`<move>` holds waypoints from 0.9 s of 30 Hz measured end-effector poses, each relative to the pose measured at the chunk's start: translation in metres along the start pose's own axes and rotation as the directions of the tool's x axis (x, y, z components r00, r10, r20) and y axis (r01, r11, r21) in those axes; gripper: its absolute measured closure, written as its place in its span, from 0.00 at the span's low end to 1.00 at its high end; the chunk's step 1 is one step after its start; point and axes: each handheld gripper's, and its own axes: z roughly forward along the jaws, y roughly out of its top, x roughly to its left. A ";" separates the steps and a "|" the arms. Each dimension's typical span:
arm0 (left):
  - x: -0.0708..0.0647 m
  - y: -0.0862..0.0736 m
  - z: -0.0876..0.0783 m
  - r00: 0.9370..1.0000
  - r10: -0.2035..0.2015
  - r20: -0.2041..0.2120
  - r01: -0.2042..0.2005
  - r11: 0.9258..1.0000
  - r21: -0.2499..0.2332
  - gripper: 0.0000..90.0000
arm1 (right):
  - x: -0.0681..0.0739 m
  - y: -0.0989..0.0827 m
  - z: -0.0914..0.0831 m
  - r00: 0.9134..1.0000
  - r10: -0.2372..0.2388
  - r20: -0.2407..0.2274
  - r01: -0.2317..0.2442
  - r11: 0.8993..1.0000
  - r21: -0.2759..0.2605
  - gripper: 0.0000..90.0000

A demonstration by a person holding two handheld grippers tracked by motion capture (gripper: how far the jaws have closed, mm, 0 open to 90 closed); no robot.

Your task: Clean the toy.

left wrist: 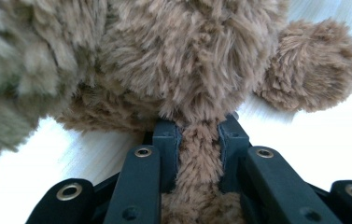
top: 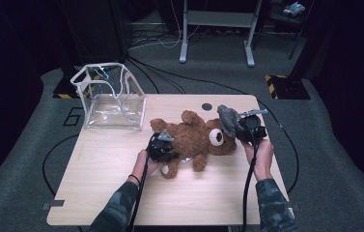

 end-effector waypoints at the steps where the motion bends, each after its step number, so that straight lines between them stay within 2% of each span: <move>1: 0.000 0.000 0.001 1.000 0.003 -0.002 -0.003 1.000 0.002 0.83 | 0.004 0.003 -0.002 1.000 -0.017 -0.016 0.016 1.000 -0.019 0.84; 4: 0.000 0.002 0.002 1.000 0.019 0.001 -0.019 1.000 0.021 0.83 | 0.030 0.015 -0.003 0.996 -0.070 -0.061 0.068 0.997 -0.044 0.84; 6: 0.002 0.003 0.002 1.000 0.018 0.002 -0.019 0.999 0.034 0.83 | 0.045 0.019 0.001 0.992 -0.094 -0.079 0.093 0.995 -0.024 0.84; 7: 0.003 0.003 0.002 1.000 0.020 0.006 -0.021 0.999 0.034 0.83 | 0.052 0.019 0.005 0.991 -0.112 -0.079 0.111 0.994 -0.018 0.84; 9: 0.005 0.002 0.002 1.000 0.008 0.004 -0.009 1.000 0.030 0.82 | 0.059 0.017 0.020 0.990 -0.133 -0.052 0.135 0.990 0.035 0.84; 11: 0.005 0.002 0.001 1.000 0.002 0.002 -0.002 1.000 0.028 0.81 | 0.058 0.016 0.025 0.991 -0.125 -0.047 0.128 0.990 0.053 0.84; 12: 0.005 0.002 0.002 1.000 -0.008 -0.012 0.008 1.000 0.023 0.80 | 0.046 0.010 0.033 0.996 -0.067 -0.053 0.070 0.996 0.057 0.84; 13: 0.004 0.001 0.002 1.000 -0.008 -0.018 0.008 1.000 0.021 0.78 | 0.043 0.010 0.033 0.997 -0.058 -0.055 0.061 0.996 0.057 0.84; 14: 0.003 0.001 0.003 0.999 -0.011 -0.031 0.012 1.000 0.019 0.77 | 0.040 0.009 0.033 0.998 -0.052 -0.047 0.055 0.997 0.058 0.84; 15: 0.003 0.001 0.003 0.999 -0.011 -0.031 0.012 1.000 0.019 0.76 | 0.037 0.008 0.032 0.999 -0.051 -0.018 0.052 0.997 0.062 0.84; 16: 0.002 -0.001 0.002 0.999 -0.027 -0.045 0.028 0.999 0.018 0.72 | 0.035 0.007 0.030 0.999 -0.041 -0.008 0.041 0.997 0.066 0.84; 18: 0.002 -0.003 0.002 0.995 -0.062 -0.076 0.064 0.998 0.014 0.59 | 0.029 0.005 0.028 0.999 -0.033 -0.012 0.034 0.998 0.062 0.84; 19: 0.002 -0.005 0.000 0.990 -0.090 -0.106 0.092 0.996 0.013 0.51 | 0.027 0.003 0.027 1.000 -0.030 -0.006 0.031 0.998 0.062 0.84; 20: 0.002 -0.006 -0.002 0.987 -0.118 -0.113 0.119 0.993 -0.006 0.42 | 0.026 0.001 0.025 1.000 -0.026 -0.010 0.027 0.998 0.063 0.84; 21: 0.001 -0.008 -0.005 0.983 -0.127 -0.130 0.126 0.992 -0.014 0.38 | 0.025 0.000 0.025 1.000 -0.030 -0.010 0.030 0.997 0.065 0.84; 22: -0.003 -0.010 -0.007 0.975 -0.148 -0.164 0.144 0.989 -0.038 0.35 | 0.025 -0.001 0.024 1.000 -0.026 -0.009 0.026 0.998 0.064 0.84; 23: -0.005 -0.012 -0.009 0.973 -0.162 -0.165 0.155 0.986 -0.055 0.32 | 0.025 -0.002 0.024 1.000 -0.028 -0.011 0.028 0.998 0.058 0.84; 25: -0.012 -0.018 -0.018 0.962 -0.181 -0.202 0.168 0.983 -0.081 0.32 | 0.025 -0.004 0.021 1.000 -0.021 -0.013 0.022 0.999 0.047 0.84; 26: -0.016 -0.021 -0.021 0.959 -0.191 -0.211 0.173 0.980 -0.100 0.31 | 0.026 -0.004 0.020 1.000 -0.024 -0.012 0.024 0.999 0.040 0.84; 27: -0.016 -0.021 -0.021 0.959 -0.191 -0.211 0.173 0.980 -0.100 0.31 | 0.026 -0.005 0.019 1.000 -0.019 -0.012 0.019 0.999 0.037 0.84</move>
